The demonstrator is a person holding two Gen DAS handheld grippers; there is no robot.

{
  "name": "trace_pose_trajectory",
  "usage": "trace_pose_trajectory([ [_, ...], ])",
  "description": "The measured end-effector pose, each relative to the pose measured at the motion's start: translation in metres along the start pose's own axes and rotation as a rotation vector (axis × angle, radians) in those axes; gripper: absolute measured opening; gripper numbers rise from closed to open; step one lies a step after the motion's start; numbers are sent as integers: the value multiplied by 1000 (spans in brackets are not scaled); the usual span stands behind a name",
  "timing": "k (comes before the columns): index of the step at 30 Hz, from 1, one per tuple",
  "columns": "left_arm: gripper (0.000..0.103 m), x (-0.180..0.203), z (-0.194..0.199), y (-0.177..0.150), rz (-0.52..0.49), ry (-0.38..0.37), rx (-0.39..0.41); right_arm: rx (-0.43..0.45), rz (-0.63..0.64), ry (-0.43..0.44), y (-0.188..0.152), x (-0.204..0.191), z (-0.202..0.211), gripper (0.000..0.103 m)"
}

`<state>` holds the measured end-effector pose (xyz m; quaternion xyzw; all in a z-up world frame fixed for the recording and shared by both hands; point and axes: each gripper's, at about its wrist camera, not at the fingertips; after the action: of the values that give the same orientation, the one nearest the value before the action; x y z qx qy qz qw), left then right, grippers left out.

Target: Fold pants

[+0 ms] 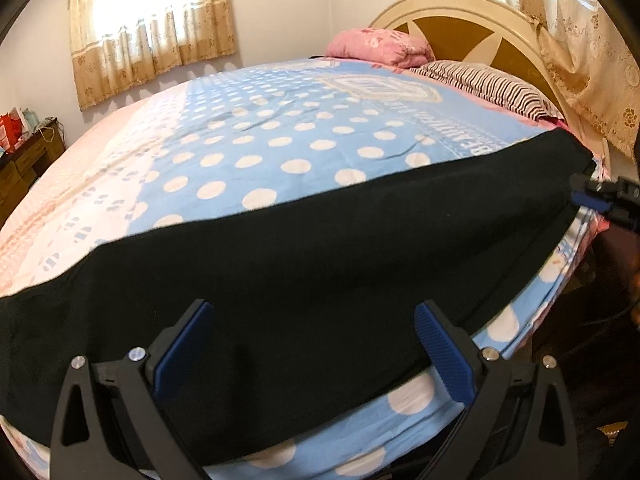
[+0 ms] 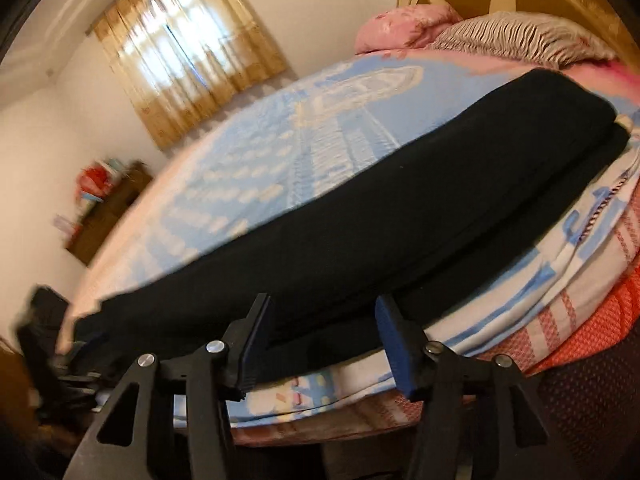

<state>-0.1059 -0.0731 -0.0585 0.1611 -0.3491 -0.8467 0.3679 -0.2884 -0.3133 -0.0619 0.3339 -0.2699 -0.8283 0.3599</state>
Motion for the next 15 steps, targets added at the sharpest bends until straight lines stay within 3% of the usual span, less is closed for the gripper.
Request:
trace_pose_trajectory([
  [4, 102, -5, 4, 0, 26, 1, 11, 19, -33, -49, -10, -16, -2, 55],
  [8, 102, -13, 7, -1, 55, 1, 22, -11, 36, -63, -14, -34, -16, 55],
  [12, 102, -15, 9, -1, 64, 1, 32, 0, -66, 38, -10, -27, -18, 55],
  [15, 102, -18, 10, -1, 71, 1, 38, 23, -144, 175, -9, -20, -20, 55],
])
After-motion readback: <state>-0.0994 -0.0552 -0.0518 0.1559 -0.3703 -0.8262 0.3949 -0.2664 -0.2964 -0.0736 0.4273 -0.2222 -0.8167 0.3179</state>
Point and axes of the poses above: each gripper's, at about its wrist camera, not at the fingertips, and z roughly against the way its jaws point, x to its right, y to its top
